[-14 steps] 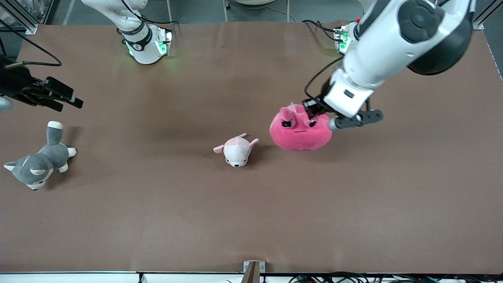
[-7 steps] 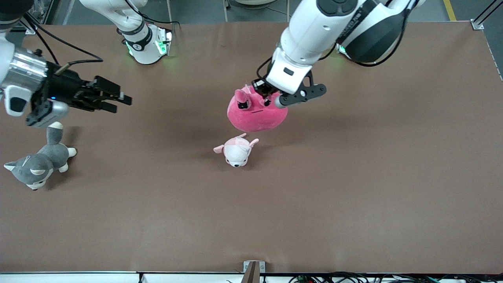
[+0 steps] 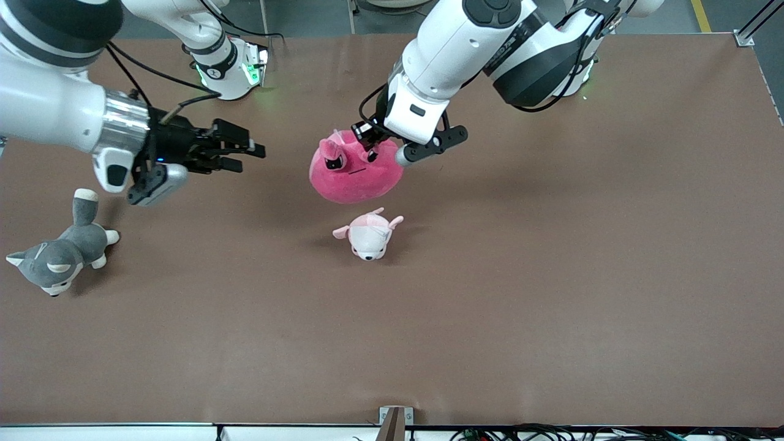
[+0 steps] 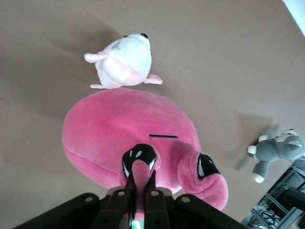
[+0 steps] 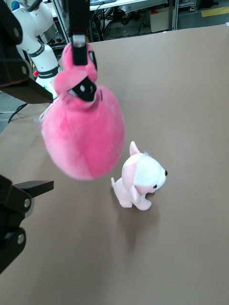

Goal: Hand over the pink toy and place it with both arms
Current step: 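Hold the plush with the left gripper while the right gripper reaches it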

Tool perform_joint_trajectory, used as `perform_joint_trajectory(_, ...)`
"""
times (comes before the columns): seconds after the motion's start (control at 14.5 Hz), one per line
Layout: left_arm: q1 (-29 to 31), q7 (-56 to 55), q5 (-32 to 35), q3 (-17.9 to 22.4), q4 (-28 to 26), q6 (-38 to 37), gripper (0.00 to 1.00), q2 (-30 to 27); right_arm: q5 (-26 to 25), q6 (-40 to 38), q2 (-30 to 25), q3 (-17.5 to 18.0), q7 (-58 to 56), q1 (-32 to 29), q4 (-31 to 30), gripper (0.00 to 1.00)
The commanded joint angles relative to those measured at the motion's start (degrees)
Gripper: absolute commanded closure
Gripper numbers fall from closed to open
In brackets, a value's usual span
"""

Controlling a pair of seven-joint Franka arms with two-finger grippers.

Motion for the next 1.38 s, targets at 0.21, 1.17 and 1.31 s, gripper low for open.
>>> perform_joint_trajectory(0.21,-2.14,-4.81,-0.83,0.07,2.01,3.53,1.0,1.78,0.87,3.52,1.05,-0.49,3.65,4.82,-0.12,0.26)
perform_joint_trajectory(1.17,-2.41,-4.73,-0.83,0.07,2.01,4.06,1.0,2.57,-6.6,4.58,3.16,-0.49,5.49,11.24,-0.74,0.29)
perform_joint_trajectory(1.31,-2.4,-4.73,-0.83,0.07,2.01,4.06,1.0,2.48,-6.6,4.15,3.16,-0.49,6.99,11.68,-0.56,0.67)
